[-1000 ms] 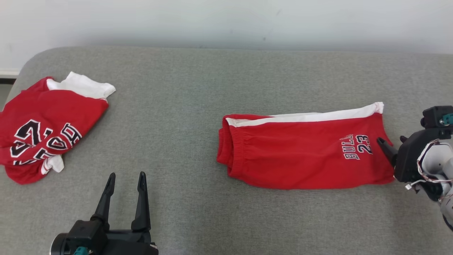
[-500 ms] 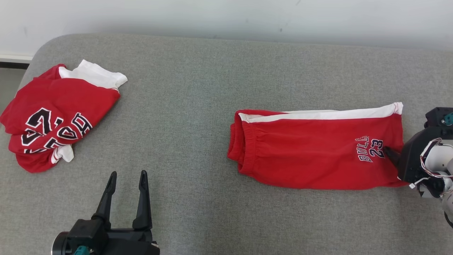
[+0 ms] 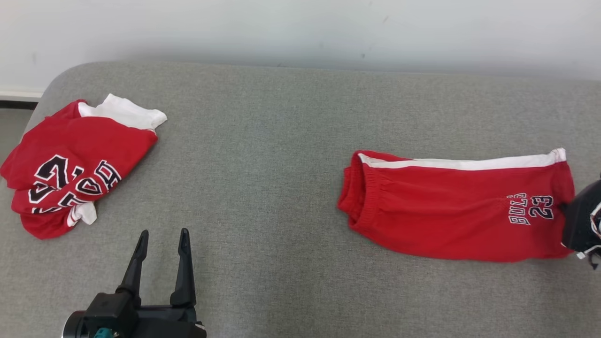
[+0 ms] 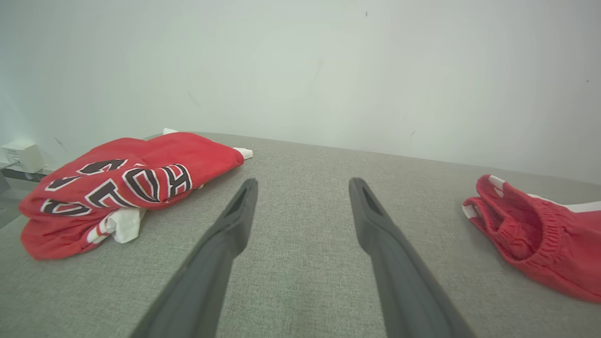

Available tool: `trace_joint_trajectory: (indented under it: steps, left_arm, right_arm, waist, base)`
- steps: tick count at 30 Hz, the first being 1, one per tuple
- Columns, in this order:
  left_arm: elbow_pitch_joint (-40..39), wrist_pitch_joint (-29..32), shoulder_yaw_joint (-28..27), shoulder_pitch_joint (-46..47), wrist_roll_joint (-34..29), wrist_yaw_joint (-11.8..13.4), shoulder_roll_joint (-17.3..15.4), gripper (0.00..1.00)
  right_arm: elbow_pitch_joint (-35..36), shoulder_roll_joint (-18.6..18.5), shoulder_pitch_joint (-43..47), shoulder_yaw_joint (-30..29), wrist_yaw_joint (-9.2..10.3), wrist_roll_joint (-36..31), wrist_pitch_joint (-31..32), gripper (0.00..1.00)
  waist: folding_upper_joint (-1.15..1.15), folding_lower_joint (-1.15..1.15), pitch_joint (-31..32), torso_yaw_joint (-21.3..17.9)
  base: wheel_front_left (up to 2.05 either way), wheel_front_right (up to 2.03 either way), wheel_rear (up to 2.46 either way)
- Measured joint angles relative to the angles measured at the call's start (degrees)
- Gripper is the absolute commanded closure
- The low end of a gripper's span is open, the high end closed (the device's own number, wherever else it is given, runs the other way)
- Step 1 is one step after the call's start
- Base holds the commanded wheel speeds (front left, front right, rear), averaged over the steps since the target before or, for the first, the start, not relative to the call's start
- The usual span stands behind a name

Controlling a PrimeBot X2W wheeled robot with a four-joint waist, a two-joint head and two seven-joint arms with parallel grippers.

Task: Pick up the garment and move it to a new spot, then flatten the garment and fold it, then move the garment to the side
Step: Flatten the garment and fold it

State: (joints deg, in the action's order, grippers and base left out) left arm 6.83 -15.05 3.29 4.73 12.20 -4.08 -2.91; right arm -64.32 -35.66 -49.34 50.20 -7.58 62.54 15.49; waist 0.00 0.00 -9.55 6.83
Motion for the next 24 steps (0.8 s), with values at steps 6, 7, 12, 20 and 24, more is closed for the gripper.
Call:
trace_joint_trajectory:
  steps: [6, 7, 12, 20, 24]
  left_arm:
    - [-0.4, 0.0, -1.2, -1.3, -0.1, 0.0, 0.0, 0.0]
    - [-0.4, 0.0, -1.3, -1.4, -0.1, -0.1, 0.0, 0.0]
    - [-0.4, 0.0, -1.5, -1.7, -0.2, -0.3, 0.0, 0.0]
    - [-0.5, 0.0, -1.6, -2.1, -0.5, -0.5, 0.0, 0.0]
    - [-0.5, 0.0, -1.2, -2.1, -0.5, -0.4, 0.0, 0.0]
  right_arm:
    - [2.0, -2.0, 0.2, -0.2, 0.01, 1.0, -1.1, 1.0]
    - [2.7, -2.0, 0.2, -0.2, 0.01, 1.1, -1.4, 1.0]
    - [7.8, -1.6, 0.3, -0.8, 0.01, 3.2, -1.4, 1.0]
    - [18.4, 0.6, 0.5, -0.4, 0.02, 5.1, -2.2, 1.0]
    - [23.0, 1.8, 1.2, -0.3, 0.02, 6.0, -2.4, 1.0]
  waist:
    - [0.0, 0.0, 0.8, -1.6]
    - [0.0, 0.0, 0.9, -1.9]
    - [0.0, 0.0, 1.8, -3.3]
    - [0.0, 0.0, 3.0, -5.0]
    - [0.0, 0.0, 3.1, -4.8]
  base:
    - [0.0, 0.0, 0.0]
    - [0.0, 0.0, 0.0]
    - [0.0, 0.0, 0.0]
    - [0.0, 0.0, 0.0]
    - [0.0, 0.0, 0.0]
